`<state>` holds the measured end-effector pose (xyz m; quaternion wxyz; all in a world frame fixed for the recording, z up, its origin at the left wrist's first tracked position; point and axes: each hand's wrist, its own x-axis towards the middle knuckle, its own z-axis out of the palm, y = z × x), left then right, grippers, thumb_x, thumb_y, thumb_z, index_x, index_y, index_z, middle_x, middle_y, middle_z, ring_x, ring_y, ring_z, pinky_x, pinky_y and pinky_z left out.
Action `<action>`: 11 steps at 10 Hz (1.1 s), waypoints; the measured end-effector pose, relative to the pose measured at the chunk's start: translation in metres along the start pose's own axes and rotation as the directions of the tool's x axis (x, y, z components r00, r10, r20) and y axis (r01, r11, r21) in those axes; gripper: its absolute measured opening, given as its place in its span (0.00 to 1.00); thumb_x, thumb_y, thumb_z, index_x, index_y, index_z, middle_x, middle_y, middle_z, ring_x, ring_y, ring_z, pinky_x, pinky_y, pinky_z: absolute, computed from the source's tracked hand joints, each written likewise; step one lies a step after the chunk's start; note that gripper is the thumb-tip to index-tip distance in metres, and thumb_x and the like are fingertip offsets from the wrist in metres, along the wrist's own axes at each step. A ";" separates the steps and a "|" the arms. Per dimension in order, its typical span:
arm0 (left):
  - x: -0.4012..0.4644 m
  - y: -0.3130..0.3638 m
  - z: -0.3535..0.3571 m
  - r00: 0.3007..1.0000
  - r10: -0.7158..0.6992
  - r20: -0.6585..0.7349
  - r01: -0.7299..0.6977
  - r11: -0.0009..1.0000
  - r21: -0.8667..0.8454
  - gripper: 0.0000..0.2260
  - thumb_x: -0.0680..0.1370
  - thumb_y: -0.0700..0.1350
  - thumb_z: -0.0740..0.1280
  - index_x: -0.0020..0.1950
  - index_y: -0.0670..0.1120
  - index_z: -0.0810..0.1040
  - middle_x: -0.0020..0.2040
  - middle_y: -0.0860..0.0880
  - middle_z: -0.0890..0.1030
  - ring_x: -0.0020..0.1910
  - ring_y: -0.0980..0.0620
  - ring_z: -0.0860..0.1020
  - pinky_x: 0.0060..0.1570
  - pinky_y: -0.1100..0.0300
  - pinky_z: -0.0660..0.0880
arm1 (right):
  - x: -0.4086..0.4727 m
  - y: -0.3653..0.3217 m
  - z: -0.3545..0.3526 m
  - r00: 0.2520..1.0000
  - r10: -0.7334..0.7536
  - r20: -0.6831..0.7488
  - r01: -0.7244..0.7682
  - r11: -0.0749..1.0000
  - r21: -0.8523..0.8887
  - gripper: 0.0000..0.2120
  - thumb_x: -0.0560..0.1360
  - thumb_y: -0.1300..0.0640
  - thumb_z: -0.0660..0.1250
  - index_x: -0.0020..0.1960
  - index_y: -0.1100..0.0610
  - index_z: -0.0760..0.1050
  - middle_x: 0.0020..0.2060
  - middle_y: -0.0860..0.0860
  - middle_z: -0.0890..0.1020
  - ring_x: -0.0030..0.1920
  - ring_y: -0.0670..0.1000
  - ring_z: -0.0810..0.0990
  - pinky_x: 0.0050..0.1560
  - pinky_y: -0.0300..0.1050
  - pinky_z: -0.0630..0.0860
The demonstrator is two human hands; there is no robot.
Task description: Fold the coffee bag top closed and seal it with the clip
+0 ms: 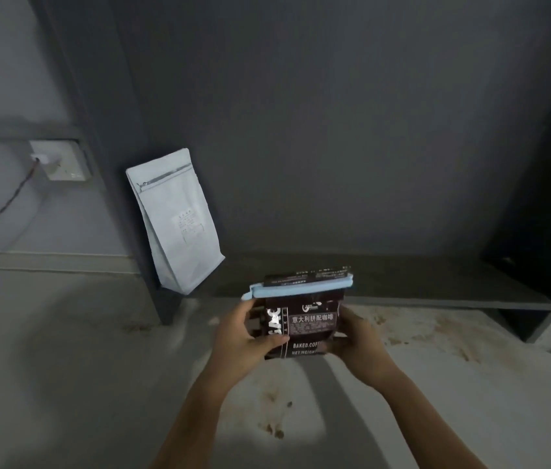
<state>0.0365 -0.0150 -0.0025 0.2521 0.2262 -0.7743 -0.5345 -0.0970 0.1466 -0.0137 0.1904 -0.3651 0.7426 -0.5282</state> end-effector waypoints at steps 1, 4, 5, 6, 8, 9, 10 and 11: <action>0.026 0.019 -0.015 0.988 0.074 -0.139 -0.070 0.997 0.035 0.29 0.62 0.47 0.78 0.61 0.52 0.73 0.55 0.53 0.81 0.53 0.56 0.80 0.51 0.55 0.80 | 0.037 -0.024 0.009 0.987 -0.105 -0.121 0.109 0.994 0.029 0.24 0.65 0.61 0.74 0.57 0.45 0.73 0.49 0.42 0.82 0.50 0.37 0.80 0.50 0.35 0.77; 0.076 0.024 -0.022 0.847 -0.013 -0.531 -0.053 0.993 -0.108 0.20 0.67 0.44 0.76 0.55 0.51 0.75 0.51 0.54 0.82 0.44 0.64 0.80 0.42 0.68 0.77 | 0.104 -0.048 0.075 0.961 -0.193 -0.199 0.192 0.981 -0.024 0.35 0.71 0.58 0.68 0.71 0.42 0.54 0.67 0.55 0.72 0.69 0.53 0.67 0.67 0.51 0.69; 0.089 0.011 -0.024 0.818 -0.042 -0.573 -0.037 0.991 -0.125 0.21 0.67 0.47 0.75 0.57 0.50 0.73 0.54 0.48 0.82 0.48 0.53 0.82 0.49 0.53 0.79 | 0.114 -0.049 0.087 0.969 -0.210 -0.129 0.204 0.977 -0.062 0.33 0.72 0.60 0.67 0.71 0.47 0.56 0.70 0.56 0.66 0.72 0.46 0.55 0.69 0.40 0.60; 0.101 -0.003 -0.026 0.811 -0.044 -0.583 -0.024 0.994 -0.108 0.22 0.67 0.55 0.70 0.58 0.52 0.72 0.56 0.47 0.81 0.52 0.50 0.81 0.54 0.46 0.78 | 0.123 -0.049 0.100 0.968 -0.233 -0.090 0.222 0.968 -0.118 0.30 0.71 0.58 0.66 0.70 0.50 0.60 0.70 0.55 0.67 0.70 0.47 0.62 0.61 0.27 0.58; 0.116 -0.017 -0.023 0.793 -0.060 -0.606 0.023 0.997 -0.069 0.21 0.70 0.51 0.70 0.61 0.47 0.71 0.56 0.44 0.80 0.55 0.45 0.79 0.56 0.42 0.76 | 0.129 -0.052 0.115 0.966 -0.257 0.015 0.256 0.953 -0.164 0.28 0.72 0.63 0.63 0.70 0.48 0.62 0.72 0.55 0.65 0.68 0.52 0.68 0.56 0.23 0.60; 0.119 -0.017 -0.027 0.826 -0.016 -0.564 0.039 0.999 0.029 0.21 0.72 0.44 0.70 0.62 0.41 0.70 0.58 0.40 0.78 0.57 0.43 0.77 0.58 0.44 0.75 | 0.130 -0.048 0.113 0.970 -0.231 0.073 0.242 0.948 -0.206 0.31 0.71 0.62 0.63 0.71 0.46 0.59 0.73 0.55 0.61 0.71 0.52 0.62 0.61 0.31 0.61; 0.121 -0.016 -0.034 0.874 -0.027 -0.486 0.064 0.996 0.059 0.22 0.71 0.39 0.70 0.63 0.39 0.69 0.59 0.38 0.75 0.59 0.42 0.76 0.61 0.46 0.74 | 0.128 -0.046 0.105 0.975 -0.187 0.123 0.210 0.953 -0.218 0.33 0.70 0.64 0.65 0.71 0.47 0.59 0.73 0.56 0.61 0.72 0.52 0.62 0.62 0.31 0.59; 0.111 -0.009 -0.049 0.935 -0.179 -0.305 0.229 0.964 0.136 0.27 0.70 0.42 0.72 0.65 0.40 0.65 0.63 0.39 0.73 0.61 0.41 0.75 0.61 0.52 0.73 | 0.121 -0.055 0.085 0.952 -0.183 0.246 0.241 0.943 -0.231 0.29 0.70 0.64 0.66 0.69 0.51 0.64 0.69 0.54 0.69 0.67 0.52 0.70 0.60 0.30 0.62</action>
